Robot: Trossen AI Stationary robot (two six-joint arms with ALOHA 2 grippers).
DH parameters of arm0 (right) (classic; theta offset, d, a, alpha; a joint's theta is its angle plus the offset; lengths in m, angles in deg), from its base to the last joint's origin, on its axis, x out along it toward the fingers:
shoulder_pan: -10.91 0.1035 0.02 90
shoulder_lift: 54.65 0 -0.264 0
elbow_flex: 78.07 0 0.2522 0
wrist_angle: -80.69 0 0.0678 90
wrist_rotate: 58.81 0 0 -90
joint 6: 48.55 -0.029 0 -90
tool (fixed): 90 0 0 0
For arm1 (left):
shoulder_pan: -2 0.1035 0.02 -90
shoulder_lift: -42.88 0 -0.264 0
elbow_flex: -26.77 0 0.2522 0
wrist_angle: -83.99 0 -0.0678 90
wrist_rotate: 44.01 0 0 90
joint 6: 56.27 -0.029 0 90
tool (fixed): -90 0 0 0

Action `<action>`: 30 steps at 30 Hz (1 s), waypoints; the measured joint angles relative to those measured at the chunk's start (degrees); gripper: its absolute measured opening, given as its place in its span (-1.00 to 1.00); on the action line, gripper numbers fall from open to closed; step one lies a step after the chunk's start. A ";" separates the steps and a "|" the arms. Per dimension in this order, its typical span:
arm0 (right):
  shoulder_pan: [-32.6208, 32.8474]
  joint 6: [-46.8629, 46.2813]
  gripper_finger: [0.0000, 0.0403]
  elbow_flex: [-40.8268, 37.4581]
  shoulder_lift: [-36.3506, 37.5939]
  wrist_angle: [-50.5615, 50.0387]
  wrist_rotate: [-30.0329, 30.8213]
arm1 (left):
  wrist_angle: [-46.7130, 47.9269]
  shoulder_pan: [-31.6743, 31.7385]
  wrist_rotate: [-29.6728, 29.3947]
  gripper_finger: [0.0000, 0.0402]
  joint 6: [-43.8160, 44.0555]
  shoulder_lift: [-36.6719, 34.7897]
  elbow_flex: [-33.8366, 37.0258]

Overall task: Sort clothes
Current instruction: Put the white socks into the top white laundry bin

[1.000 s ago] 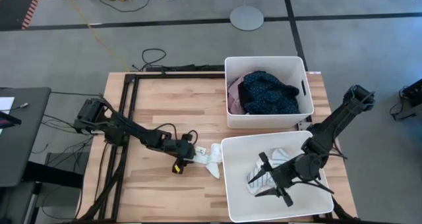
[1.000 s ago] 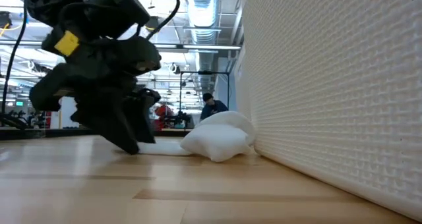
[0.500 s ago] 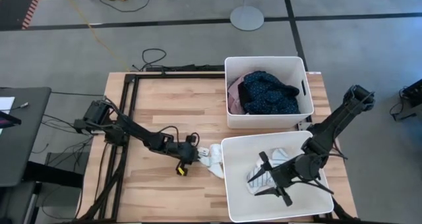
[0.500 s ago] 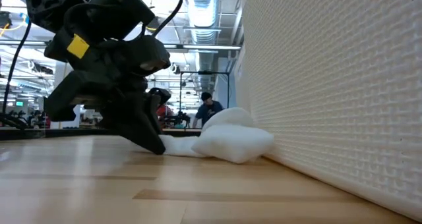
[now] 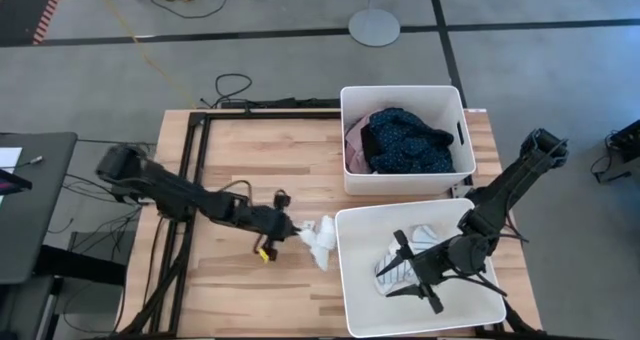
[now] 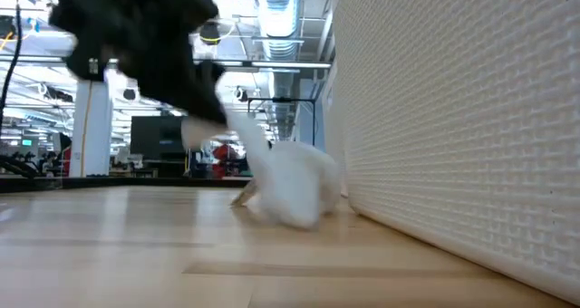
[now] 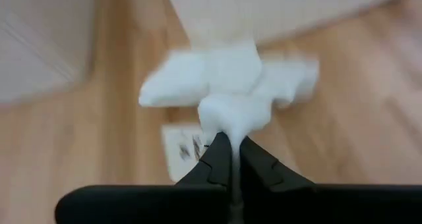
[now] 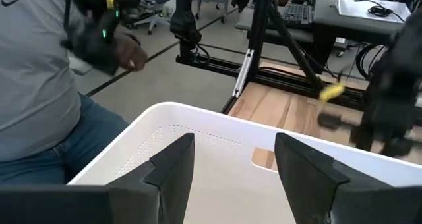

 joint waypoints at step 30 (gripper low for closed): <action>1.14 -0.02 0.13 0.00 -0.05 -0.28 1.32 | -6.29 13.93 -3.31 -0.98 -27.92 -9.49 -28.36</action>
